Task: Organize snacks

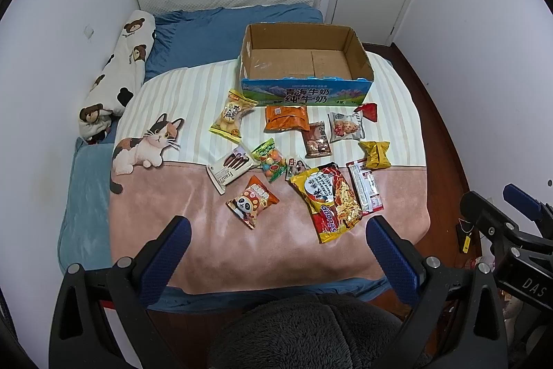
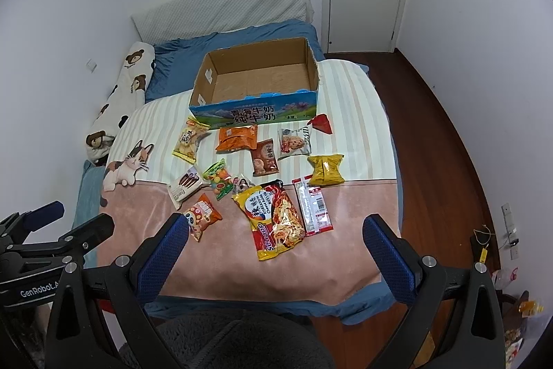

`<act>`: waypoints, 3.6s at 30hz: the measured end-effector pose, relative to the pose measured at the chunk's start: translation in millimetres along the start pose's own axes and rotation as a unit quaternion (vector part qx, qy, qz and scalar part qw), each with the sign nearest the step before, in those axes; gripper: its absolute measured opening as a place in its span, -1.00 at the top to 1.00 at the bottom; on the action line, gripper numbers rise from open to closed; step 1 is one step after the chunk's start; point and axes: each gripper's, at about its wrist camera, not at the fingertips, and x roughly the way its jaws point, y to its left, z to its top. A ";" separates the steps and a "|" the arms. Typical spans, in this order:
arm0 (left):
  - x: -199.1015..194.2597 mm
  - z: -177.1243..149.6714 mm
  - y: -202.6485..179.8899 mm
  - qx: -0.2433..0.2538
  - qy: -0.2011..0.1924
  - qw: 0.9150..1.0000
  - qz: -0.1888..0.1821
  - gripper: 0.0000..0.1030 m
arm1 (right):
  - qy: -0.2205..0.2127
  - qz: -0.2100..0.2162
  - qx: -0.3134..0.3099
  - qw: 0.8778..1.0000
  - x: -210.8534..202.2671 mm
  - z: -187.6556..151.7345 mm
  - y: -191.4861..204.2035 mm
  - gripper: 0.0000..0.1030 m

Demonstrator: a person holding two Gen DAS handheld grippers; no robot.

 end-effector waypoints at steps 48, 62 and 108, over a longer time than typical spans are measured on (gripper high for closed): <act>390.6 -18.2 45.4 0.156 0.278 0.947 0.022 -0.31 | 0.293 0.018 -0.171 0.941 449.4 -42.0 46.7 -0.99; 389.1 -51.7 140.3 -0.104 0.295 0.949 -0.049 -0.27 | 0.359 0.076 0.110 0.924 490.5 -51.2 36.8 -0.99; 225.5 167.4 35.0 -0.072 0.067 0.992 -0.078 0.04 | 0.165 0.194 0.072 0.964 228.1 -64.9 58.9 -0.72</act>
